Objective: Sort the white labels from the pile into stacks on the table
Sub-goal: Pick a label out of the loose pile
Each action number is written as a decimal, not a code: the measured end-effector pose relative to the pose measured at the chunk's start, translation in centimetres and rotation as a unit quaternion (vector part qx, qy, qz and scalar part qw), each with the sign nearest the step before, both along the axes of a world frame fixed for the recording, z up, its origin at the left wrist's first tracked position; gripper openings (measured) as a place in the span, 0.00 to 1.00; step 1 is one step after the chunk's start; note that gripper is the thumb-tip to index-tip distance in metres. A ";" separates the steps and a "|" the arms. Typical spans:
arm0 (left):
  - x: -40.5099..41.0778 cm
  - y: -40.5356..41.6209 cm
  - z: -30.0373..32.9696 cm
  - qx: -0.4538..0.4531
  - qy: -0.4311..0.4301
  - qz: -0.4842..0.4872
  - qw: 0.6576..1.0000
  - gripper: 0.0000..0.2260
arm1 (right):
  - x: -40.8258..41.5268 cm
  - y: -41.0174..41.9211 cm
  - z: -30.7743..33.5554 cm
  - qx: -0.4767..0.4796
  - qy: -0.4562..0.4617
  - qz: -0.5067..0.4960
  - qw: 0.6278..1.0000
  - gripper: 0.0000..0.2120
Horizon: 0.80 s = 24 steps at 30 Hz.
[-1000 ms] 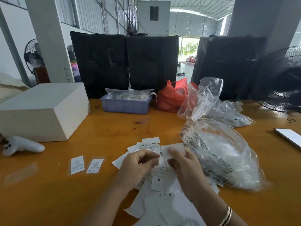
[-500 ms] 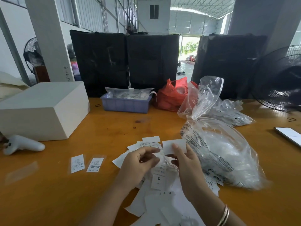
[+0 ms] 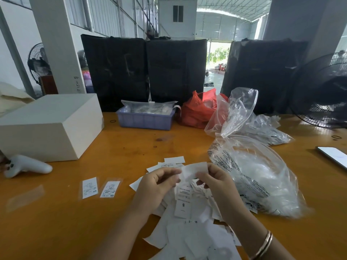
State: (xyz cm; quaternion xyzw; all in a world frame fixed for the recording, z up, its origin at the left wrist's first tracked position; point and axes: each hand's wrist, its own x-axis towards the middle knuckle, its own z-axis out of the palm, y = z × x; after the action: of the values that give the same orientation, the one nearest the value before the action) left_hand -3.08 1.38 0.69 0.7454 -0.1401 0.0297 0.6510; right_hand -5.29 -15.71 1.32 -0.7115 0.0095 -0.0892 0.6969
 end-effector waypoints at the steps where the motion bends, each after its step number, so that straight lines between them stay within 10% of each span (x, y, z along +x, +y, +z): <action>1: 0.0 0.0 0.1 -0.003 0.001 0.001 1.000 0.07 | 0.0 -0.1 0.0 -0.009 -0.009 0.006 1.000 0.09; 11: 0.0 0.2 0.4 0.009 0.023 0.000 1.000 0.05 | -0.1 -0.8 0.4 0.105 -0.048 0.037 0.993 0.15; 16: -0.1 0.3 0.4 0.010 0.034 -0.002 0.999 0.06 | 0.0 -0.5 0.0 0.056 -0.058 0.015 0.997 0.02; 24: -0.1 0.3 0.4 0.018 0.042 0.008 0.999 0.06 | 0.2 -0.1 -0.2 0.026 -0.053 0.005 0.998 0.12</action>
State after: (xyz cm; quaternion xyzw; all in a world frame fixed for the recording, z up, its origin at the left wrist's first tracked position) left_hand -3.15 1.65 1.08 0.7589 -0.1074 0.0008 0.6422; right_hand -5.06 -15.82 1.10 -0.6872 -0.0287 -0.1234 0.7153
